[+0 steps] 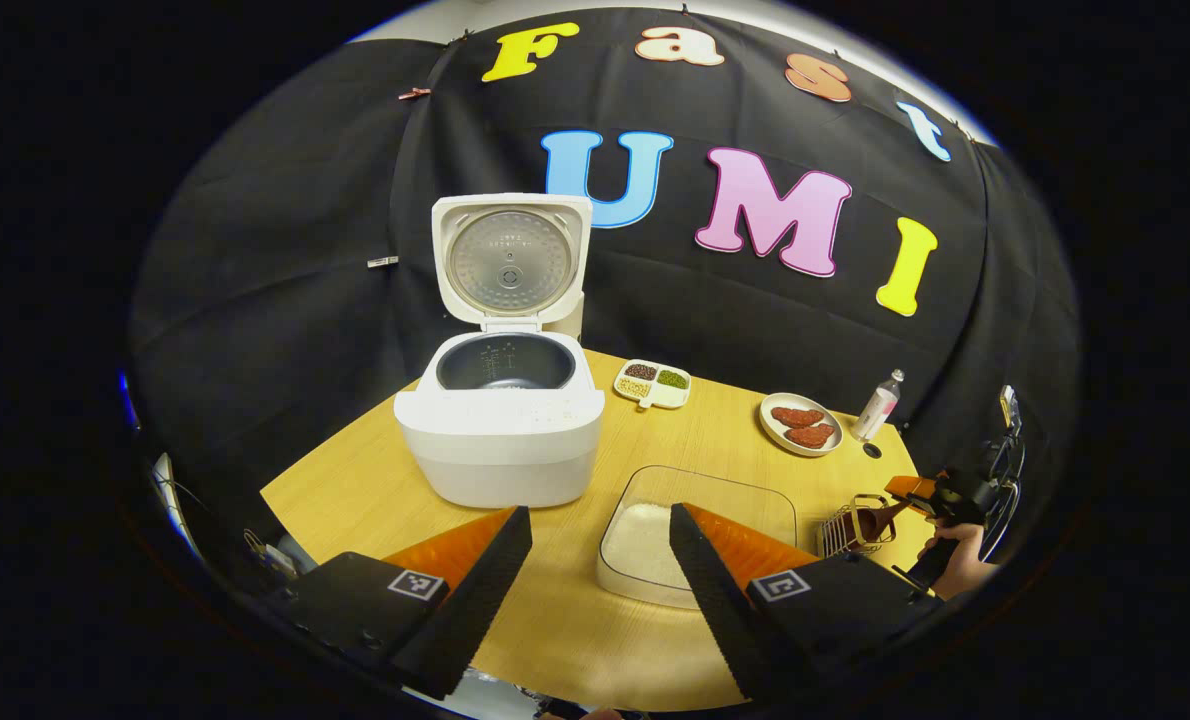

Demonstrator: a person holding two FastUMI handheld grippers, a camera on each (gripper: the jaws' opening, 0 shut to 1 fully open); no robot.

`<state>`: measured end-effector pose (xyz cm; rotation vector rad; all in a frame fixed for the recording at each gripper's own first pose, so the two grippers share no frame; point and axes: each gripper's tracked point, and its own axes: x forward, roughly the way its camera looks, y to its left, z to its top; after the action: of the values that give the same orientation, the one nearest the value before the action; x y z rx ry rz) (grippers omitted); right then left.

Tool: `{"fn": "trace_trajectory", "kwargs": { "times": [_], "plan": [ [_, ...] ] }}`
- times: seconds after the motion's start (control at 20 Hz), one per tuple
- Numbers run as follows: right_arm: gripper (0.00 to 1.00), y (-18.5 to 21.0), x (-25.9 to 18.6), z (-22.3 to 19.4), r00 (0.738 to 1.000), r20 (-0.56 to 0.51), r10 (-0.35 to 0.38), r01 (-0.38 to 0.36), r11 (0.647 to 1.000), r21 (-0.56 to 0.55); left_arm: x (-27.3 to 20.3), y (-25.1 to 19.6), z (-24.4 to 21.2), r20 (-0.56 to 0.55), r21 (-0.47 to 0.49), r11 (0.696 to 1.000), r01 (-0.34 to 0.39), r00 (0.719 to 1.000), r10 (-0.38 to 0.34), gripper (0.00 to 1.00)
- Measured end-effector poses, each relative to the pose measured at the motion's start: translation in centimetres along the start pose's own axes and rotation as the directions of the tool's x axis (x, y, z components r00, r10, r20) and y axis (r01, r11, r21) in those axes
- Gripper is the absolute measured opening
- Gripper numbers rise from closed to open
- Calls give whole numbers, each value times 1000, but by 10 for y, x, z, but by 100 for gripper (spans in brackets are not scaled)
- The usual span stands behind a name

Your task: Close the left gripper, press the button to open the rice cooker; take a wooden spoon from the chopstick holder with the right hand, scoop a spoonful of rice and pour it into the rice cooker, then put the wooden spoon back into the chopstick holder.

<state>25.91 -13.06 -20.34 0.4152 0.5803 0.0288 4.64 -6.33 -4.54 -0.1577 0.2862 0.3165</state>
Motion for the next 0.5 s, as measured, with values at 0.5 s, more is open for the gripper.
{"fn": "trace_trajectory", "kwargs": {
  "times": [0.5],
  "plan": [
    [22, 42, -45, 51, 996, 87, 30, -21, 995, -97, -6, 16, -5, 27, -15, 999, 51, 998, -50, 96]
  ]
}}
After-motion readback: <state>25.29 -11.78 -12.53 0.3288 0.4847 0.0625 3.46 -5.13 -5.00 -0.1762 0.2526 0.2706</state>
